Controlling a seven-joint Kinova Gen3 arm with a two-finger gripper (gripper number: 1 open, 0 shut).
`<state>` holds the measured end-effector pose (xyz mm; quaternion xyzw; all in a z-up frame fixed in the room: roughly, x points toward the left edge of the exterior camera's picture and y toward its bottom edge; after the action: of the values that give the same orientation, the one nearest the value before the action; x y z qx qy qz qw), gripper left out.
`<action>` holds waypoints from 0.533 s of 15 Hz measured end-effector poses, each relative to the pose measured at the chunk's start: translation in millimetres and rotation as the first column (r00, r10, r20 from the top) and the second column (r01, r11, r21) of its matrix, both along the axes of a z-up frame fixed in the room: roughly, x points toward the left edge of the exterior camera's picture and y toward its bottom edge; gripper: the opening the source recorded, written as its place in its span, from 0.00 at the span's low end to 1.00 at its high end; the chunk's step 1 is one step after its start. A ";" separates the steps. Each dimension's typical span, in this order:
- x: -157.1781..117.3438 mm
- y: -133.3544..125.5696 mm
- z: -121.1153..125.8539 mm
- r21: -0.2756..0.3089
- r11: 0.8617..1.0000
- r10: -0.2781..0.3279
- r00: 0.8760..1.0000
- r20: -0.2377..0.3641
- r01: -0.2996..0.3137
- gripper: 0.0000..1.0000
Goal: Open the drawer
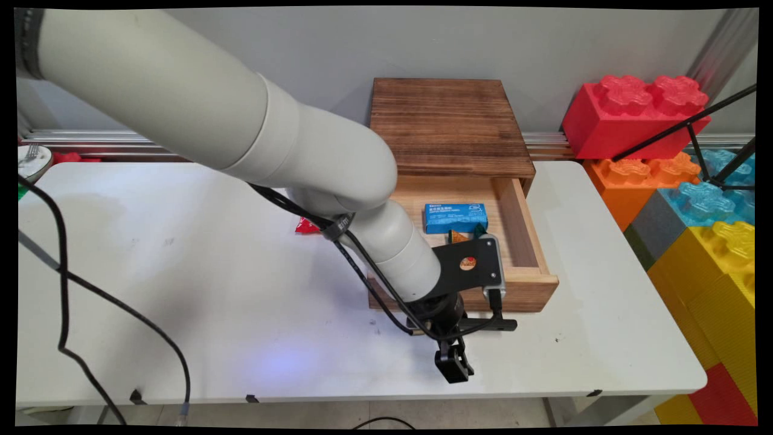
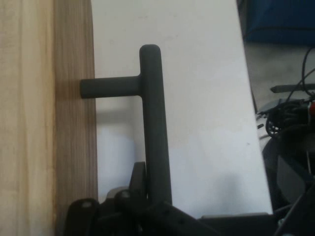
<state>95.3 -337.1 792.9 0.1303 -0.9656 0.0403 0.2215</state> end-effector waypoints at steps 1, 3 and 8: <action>-0.1 1.4 0.1 0.002 1.000 0.000 1.000 -0.001 0.000 1.00; -0.4 4.7 0.3 0.007 1.000 0.000 1.000 -0.004 0.000 1.00; 0.9 12.7 2.4 0.019 1.000 0.001 1.000 -0.012 -0.001 1.00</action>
<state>96.2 -324.4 795.3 0.1332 -0.9644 0.0307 0.2263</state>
